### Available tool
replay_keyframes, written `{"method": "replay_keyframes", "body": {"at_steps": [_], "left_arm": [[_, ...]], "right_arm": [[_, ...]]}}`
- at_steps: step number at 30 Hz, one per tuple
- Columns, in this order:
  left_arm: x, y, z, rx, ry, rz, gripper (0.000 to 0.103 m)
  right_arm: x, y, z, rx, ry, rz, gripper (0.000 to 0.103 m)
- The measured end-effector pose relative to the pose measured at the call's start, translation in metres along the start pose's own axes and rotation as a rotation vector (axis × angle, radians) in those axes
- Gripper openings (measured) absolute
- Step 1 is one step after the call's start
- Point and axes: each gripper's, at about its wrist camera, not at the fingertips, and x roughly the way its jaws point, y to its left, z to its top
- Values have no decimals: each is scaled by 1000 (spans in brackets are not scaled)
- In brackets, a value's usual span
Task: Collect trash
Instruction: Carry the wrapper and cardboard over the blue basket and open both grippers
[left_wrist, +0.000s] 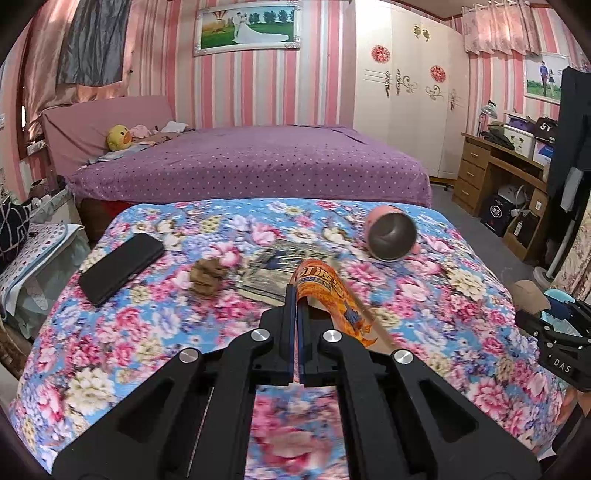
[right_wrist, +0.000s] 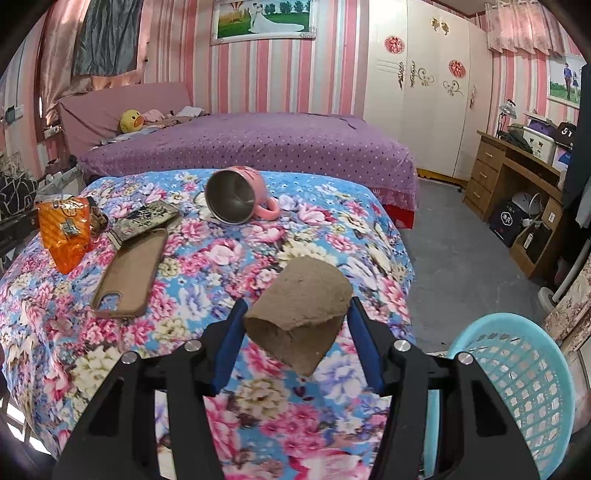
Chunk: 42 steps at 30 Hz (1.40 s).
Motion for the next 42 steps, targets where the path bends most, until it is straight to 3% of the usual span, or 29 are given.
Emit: {"method": "replay_keyframes", "body": {"at_steps": [18,31,42], "left_arm": [[9,-89,-23,72,40,-99,0],[-2,-154,-23,150,20,-150,0],[-14,-234,-28,213,-7,-273,0]], "right_arm": [[-18,-89,-12,89,-4,-117,55],[-38,-163,-28,164,-5,-207,55],[-59,-218,-48,236,-12,-274,55]]}}
